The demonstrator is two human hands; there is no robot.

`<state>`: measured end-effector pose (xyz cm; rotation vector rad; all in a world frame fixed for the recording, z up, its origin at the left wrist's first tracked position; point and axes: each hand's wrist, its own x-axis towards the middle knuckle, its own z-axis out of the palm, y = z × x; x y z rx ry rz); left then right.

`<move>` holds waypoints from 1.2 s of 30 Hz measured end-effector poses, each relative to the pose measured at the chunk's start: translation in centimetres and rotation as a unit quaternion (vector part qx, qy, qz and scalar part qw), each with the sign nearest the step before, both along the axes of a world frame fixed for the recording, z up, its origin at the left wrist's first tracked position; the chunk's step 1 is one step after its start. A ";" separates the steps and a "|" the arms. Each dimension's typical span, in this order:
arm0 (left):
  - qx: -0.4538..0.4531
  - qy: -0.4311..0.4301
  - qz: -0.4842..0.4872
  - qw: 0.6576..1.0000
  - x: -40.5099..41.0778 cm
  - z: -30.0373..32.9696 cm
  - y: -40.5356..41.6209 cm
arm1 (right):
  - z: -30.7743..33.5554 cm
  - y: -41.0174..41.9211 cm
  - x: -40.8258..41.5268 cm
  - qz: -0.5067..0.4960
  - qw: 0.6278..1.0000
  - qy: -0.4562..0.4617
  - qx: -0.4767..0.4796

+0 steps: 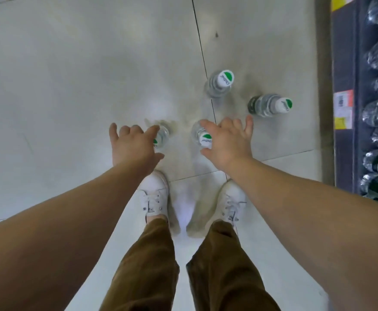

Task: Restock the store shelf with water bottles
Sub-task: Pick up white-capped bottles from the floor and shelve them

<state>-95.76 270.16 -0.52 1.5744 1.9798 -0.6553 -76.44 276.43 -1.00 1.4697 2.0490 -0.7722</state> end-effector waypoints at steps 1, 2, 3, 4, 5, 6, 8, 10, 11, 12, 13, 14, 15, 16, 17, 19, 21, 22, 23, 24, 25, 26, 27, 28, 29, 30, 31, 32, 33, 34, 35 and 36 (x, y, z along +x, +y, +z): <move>0.023 -0.004 0.004 1.000 0.0 -0.3 -0.1 | -0.4 0.0 -0.1 -0.003 1.000 0.012 0.006; 0.047 -0.010 0.011 0.999 -0.1 -0.5 -0.1 | -0.6 0.0 -0.2 -0.008 1.000 0.025 0.014; 0.066 -0.016 0.015 0.998 -0.2 -0.4 0.0 | -0.6 0.0 -0.3 -0.015 0.999 0.037 0.023; 0.077 -0.020 0.017 0.997 -0.3 -0.1 0.0 | -0.4 0.2 -0.4 -0.025 0.998 0.045 0.030; 0.087 -0.025 0.015 0.996 -0.3 0.3 0.2 | 0.1 0.3 -0.3 -0.035 0.998 0.050 0.033; 0.096 -0.031 0.012 0.995 -0.3 1.0 0.3 | 0.8 0.5 -0.3 -0.044 0.997 0.053 0.033; 0.115 -0.041 0.003 0.992 0.0 3.1 0.7 | 3.0 0.8 -0.2 -0.066 0.995 0.059 0.034; 0.130 -0.047 -0.006 0.990 0.4 6.1 1.2 | 6.4 1.1 -0.2 -0.085 0.993 0.070 0.045; 0.138 -0.050 -0.010 0.989 0.6 7.8 1.4 | 8.4 1.2 -0.2 -0.094 0.992 0.073 0.051; 0.148 -0.055 -0.014 0.987 0.7 9.7 1.7 | 10.5 1.3 -0.1 -0.106 0.990 0.078 0.058; 0.160 -0.061 -0.018 0.985 0.8 11.8 2.0 | 12.8 1.3 -0.1 -0.120 0.987 0.086 0.067; 0.172 -0.068 -0.022 0.982 0.9 14.0 2.4 | 15.2 1.4 0.0 -0.134 0.983 0.095 0.079; 0.185 -0.075 -0.027 0.980 0.9 16.3 2.8 | 17.6 1.6 0.1 -0.148 0.979 0.103 0.092; 0.197 -0.081 -0.031 0.977 1.0 18.8 3.2 | 20.3 1.7 0.3 -0.161 0.975 0.111 0.104; 0.209 -0.087 -0.035 0.973 1.0 21.4 3.6 | 23.0 1.9 0.4 -0.172 0.971 0.118 0.113; 0.233 -0.103 -0.035 0.966 1.1 27.0 4.5 | 28.7 2.2 0.7 -0.191 0.965 0.130 0.123; 0.262 -0.131 -0.034 0.955 1.3 33.0 5.4 | 34.9 2.4 1.3 -0.210 0.957 0.143 0.140; 0.275 -0.148 -0.033 0.949 1.4 36.2 5.9 | 38.2 2.4 1.6 -0.218 0.953 0.148 0.151; 0.282 -0.165 -0.034 0.944 1.6 39.3 6.4 | 41.5 2.3 1.9 -0.227 0.949 0.149 0.159; 0.282 -0.183 -0.042 0.941 1.8 42.4 7.0 | 44.7 2.2 2.3 -0.237 0.945 0.149 0.168; 0.280 -0.202 -0.054 0.937 2.1 45.5 7.7 | 47.7 2.0 2.6 -0.250 0.941 0.148 0.174; 0.276 -0.220 -0.068 0.933 2.5 48.4 8.3 | 50.6 1.9 3.1 -0.262 0.936 0.149 0.181; 0.273 -0.237 -0.085 0.929 3.0 51.3 8.9 | 53.2 1.6 3.6 -0.276 0.930 0.151 0.191; 0.270 -0.250 -0.105 0.924 3.6 54.1 9.5 | 55.5 1.4 4.2 -0.290 0.922 0.156 0.203; 0.268 -0.262 -0.123 0.919 4.4 56.7 10.0 | 57.6 1.2 4.8 -0.303 0.915 0.160 0.211; 0.262 -0.272 -0.139 0.915 5.2 59.0 10.5 | 59.6 0.9 5.6 -0.313 0.910 0.164 0.218; 0.254 -0.282 -0.156 0.912 6.0 61.3 10.9 | 61.3 0.7 6.4 -0.324 0.904 0.168 0.223; 0.245 -0.290 -0.174 0.909 7.0 63.3 11.2 | 63.0 0.3 7.3 -0.336 0.898 0.172 0.226; 0.239 -0.297 -0.191 0.905 8.0 65.2 11.4 | 64.5 0.0 8.3 -0.349 0.891 0.181 0.228; 0.235 -0.303 -0.205 0.901 9.0 66.8 11.6 | 66.1 -0.3 9.3 -0.361 0.882 0.192 0.232; 0.234 -0.309 -0.216 0.896 10.0 68.3 11.7 | 67.4 -0.7 10.4 -0.372 0.875 0.200 0.238; 0.235 -0.315 -0.221 0.893 11.0 69.9 11.6 | 68.9 -1.1 11.4 -0.375 0.870 0.206 0.244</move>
